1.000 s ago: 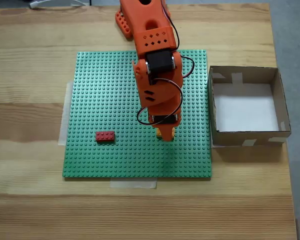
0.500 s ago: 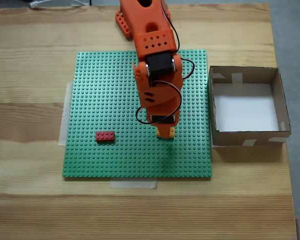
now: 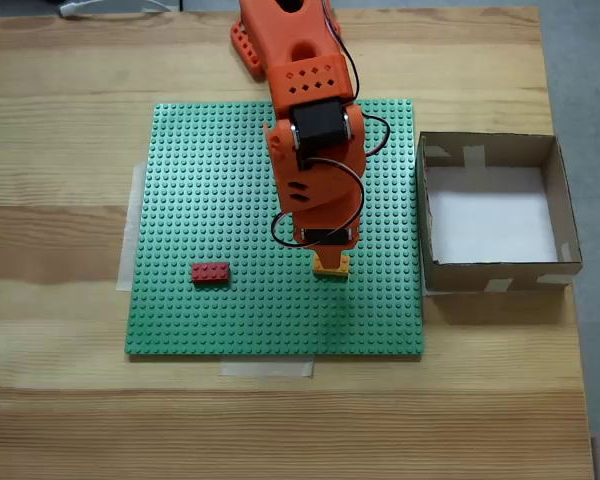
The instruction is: Pick the yellow lego block and put it in the box.
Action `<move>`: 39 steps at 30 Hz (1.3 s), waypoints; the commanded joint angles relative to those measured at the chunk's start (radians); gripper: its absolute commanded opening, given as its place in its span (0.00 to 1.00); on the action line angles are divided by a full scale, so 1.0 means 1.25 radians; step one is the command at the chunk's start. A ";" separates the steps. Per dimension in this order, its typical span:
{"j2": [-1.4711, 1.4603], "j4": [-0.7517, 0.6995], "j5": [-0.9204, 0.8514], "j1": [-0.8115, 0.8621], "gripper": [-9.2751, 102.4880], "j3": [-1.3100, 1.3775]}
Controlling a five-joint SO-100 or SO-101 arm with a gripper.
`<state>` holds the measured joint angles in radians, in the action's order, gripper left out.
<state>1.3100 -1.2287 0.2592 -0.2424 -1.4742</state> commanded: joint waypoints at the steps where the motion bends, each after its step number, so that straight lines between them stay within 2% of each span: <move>1: 0.002 -0.007 0.011 0.002 0.16 0.039; 8: 0.002 -0.032 0.025 0.000 0.18 0.042; 9: 0.002 -0.032 0.021 0.000 0.24 0.042; 14: 0.002 -0.053 0.017 0.000 0.39 0.039; 39: -0.060 -0.044 0.018 -0.004 0.34 0.027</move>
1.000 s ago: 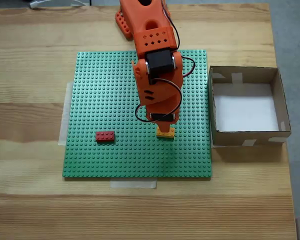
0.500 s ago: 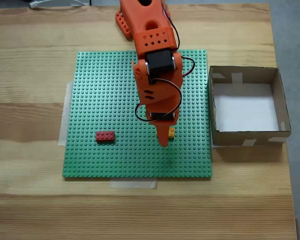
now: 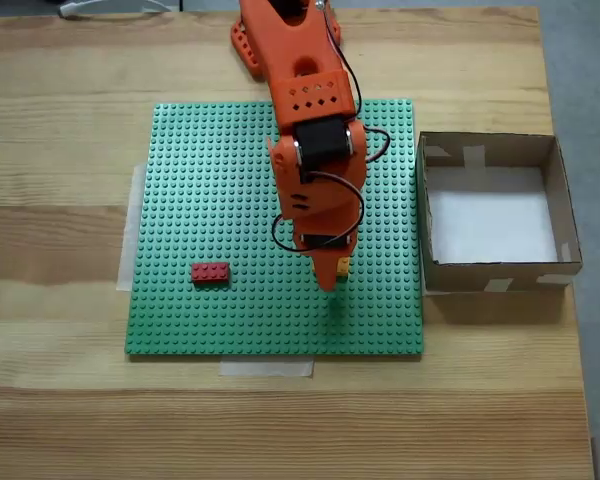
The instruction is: Pick the yellow lego block and put it in the box.
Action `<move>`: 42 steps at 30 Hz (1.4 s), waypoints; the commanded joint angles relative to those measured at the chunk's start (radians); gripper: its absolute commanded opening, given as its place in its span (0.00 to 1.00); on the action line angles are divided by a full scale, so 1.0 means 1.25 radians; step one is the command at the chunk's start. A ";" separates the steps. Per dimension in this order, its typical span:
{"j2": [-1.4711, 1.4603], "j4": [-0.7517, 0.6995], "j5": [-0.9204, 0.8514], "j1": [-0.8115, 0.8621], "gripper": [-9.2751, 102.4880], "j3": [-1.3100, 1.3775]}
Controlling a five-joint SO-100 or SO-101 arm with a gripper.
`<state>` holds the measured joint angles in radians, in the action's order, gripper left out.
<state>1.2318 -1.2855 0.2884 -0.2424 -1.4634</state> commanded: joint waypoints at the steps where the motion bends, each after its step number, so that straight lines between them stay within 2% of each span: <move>1: -0.001 0.001 0.000 -0.001 0.34 0.018; 28: -0.067 0.067 0.000 0.005 0.30 0.067; 42: -0.064 0.034 -0.020 0.009 0.24 0.071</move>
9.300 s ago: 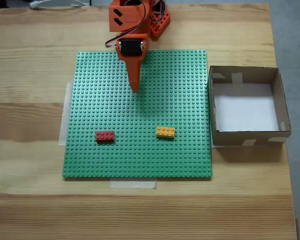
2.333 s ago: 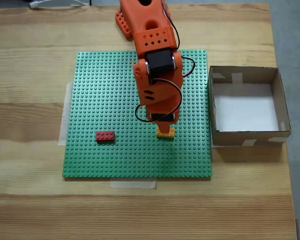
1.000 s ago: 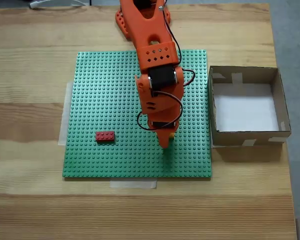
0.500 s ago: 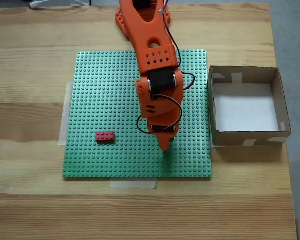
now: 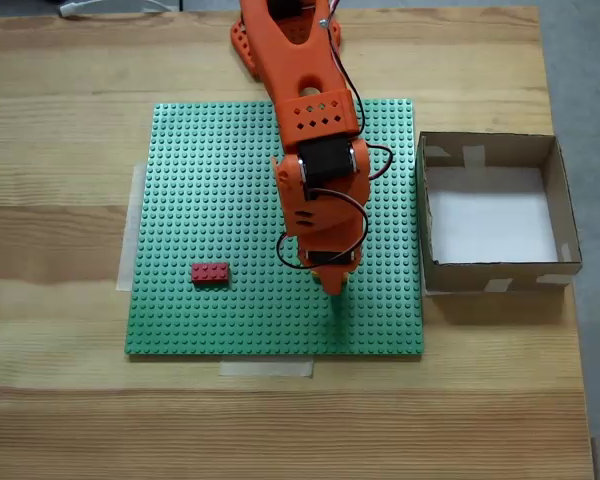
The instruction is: Pick the yellow lego block and put it in the box.
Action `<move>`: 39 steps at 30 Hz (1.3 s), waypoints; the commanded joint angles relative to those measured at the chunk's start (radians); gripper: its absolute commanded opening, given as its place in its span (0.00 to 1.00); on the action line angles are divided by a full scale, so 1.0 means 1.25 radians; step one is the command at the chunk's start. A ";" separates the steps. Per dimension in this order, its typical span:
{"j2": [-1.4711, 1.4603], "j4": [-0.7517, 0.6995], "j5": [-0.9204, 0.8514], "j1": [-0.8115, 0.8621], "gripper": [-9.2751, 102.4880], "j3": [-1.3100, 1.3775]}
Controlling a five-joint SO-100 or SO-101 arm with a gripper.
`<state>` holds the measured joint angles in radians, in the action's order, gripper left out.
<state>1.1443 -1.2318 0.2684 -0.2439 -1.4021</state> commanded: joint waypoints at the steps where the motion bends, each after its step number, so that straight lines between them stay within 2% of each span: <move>1: 0.007 -0.010 -0.005 0.010 0.23 0.022; 20: 0.080 -0.045 -0.054 0.010 0.08 0.025; 35: 0.268 -0.085 -0.086 0.010 0.08 -0.044; 39: 0.432 -0.106 -0.128 -0.002 0.08 -0.121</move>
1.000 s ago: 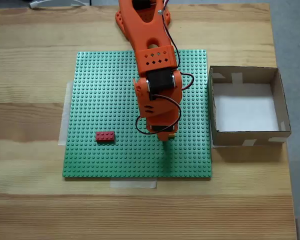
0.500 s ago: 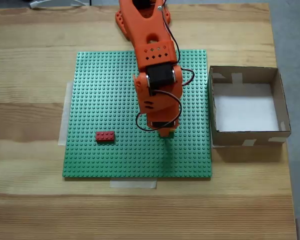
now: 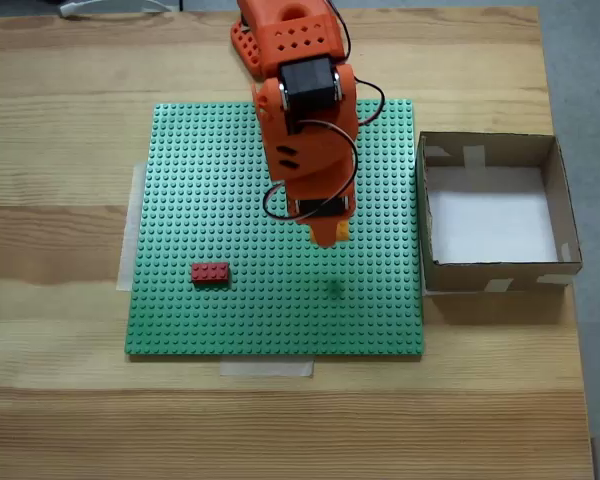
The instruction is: Pick the yellow lego block and put it in the box.
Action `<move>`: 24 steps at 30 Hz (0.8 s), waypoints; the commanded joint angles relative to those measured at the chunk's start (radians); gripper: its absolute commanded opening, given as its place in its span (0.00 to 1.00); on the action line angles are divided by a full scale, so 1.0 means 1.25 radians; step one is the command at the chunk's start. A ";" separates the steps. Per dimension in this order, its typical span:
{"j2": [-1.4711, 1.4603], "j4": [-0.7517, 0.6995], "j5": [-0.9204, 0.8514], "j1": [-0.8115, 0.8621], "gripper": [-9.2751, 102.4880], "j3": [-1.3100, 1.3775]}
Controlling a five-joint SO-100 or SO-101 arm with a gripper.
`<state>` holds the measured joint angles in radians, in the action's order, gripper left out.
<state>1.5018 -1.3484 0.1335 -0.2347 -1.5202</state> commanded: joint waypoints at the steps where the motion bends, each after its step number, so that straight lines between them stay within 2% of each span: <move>1: 0.177 -0.013 -0.029 -0.013 0.08 -0.042; 10: 0.366 -0.058 -0.054 -0.082 0.07 -0.101; 18: 0.363 -0.086 -0.032 -0.225 0.07 0.010; 24: 0.340 -0.034 -0.032 -0.315 0.07 0.027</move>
<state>1.9267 -1.4174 0.0920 -0.5937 -1.5309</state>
